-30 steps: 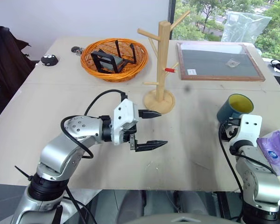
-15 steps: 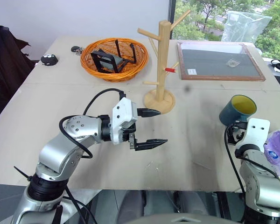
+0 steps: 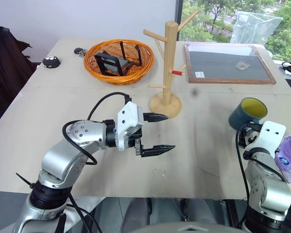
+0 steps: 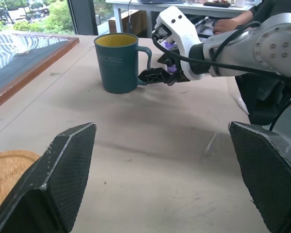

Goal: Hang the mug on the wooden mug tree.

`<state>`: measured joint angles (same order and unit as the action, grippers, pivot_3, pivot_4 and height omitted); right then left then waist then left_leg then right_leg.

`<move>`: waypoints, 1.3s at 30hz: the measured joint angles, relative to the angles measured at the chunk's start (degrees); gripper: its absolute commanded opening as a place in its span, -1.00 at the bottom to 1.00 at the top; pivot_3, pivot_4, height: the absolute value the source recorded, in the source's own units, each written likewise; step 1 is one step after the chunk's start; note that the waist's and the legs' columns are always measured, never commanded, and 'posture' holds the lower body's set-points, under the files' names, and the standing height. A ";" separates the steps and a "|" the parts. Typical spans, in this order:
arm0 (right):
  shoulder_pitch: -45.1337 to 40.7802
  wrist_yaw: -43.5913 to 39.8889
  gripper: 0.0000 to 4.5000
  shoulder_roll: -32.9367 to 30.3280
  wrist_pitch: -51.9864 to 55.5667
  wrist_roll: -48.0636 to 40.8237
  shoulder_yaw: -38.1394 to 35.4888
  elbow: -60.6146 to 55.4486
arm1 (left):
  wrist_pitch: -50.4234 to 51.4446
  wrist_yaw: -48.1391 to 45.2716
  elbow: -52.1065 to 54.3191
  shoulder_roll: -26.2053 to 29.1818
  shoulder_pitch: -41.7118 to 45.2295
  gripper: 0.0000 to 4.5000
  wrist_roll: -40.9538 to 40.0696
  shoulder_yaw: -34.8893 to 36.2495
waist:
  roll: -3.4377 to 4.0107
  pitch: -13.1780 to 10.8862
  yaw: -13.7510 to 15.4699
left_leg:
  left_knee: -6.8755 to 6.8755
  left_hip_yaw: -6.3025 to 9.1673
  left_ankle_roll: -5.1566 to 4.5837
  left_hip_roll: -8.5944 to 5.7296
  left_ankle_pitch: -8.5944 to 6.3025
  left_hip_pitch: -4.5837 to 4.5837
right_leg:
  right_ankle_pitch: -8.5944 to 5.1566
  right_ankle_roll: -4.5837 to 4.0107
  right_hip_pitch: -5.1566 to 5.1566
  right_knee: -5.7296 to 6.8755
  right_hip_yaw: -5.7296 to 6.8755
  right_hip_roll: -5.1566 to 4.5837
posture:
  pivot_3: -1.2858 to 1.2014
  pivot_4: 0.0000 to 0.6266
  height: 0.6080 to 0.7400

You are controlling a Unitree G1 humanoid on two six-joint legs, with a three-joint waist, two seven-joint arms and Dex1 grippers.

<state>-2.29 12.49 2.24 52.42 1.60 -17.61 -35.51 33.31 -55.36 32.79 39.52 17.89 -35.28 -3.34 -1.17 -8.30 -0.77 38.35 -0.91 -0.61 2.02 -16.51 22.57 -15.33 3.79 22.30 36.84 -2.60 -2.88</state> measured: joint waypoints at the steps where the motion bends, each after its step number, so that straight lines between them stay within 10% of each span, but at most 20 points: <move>1: -0.39 0.27 0.74 0.02 -0.05 0.09 -0.28 0.32 | 0.04 0.13 0.10 -0.06 0.02 1.00 -0.06 0.00 | 0.00 0.00 -0.02 | 0.00 0.00 0.00 0.00 0.00 0.00 | 0.00 0.00 0.00 0.00 0.00 0.00 | 0.03 -0.52 0.95; 13: -3.85 2.26 0.74 0.07 -3.21 0.59 -1.52 6.22 | 0.74 1.54 0.39 -0.62 0.37 1.00 -0.98 -0.01 | 0.00 0.00 -0.05 | 0.00 0.00 0.00 0.00 0.00 0.00 | 0.00 0.00 0.01 0.00 -0.01 0.00 | 0.03 -0.52 0.95; 22: -6.82 2.96 -0.95 0.20 -6.96 -0.02 -2.71 11.24 | 0.98 2.05 0.46 -0.78 0.38 1.00 -0.98 -0.03 | 0.01 0.00 -0.11 | 0.00 0.00 0.00 0.00 0.00 0.00 | 0.00 0.00 0.01 0.01 -0.01 0.00 | 0.03 -0.52 0.95; 32: -7.61 0.82 -0.95 -1.86 -11.33 -1.44 -3.12 15.06 | 1.01 2.69 0.49 -0.80 0.25 1.00 -0.94 -0.03 | 0.01 0.00 -0.09 | 0.00 0.00 0.01 0.00 0.00 0.00 | 0.01 0.00 0.00 0.01 -0.01 0.00 | 0.03 -0.52 0.95; 39: -6.92 -18.60 -0.95 -17.02 -15.29 -8.51 -0.27 14.25 | 0.77 3.10 0.17 -0.40 -0.85 1.00 -0.99 2.17 | 0.11 -0.07 -0.22 | -0.01 -0.02 -0.02 0.01 -0.01 -0.01 | 0.01 0.00 0.00 0.00 -0.03 0.02 | 0.03 -0.52 0.95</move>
<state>-9.21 -6.12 -14.79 37.13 -6.91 -17.88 -21.26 34.08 -52.26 32.96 39.12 17.03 -36.28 -1.17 -1.06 -8.37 -0.99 38.34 -0.94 -0.63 2.03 -16.52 22.56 -15.33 3.79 22.30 36.84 -2.64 -2.86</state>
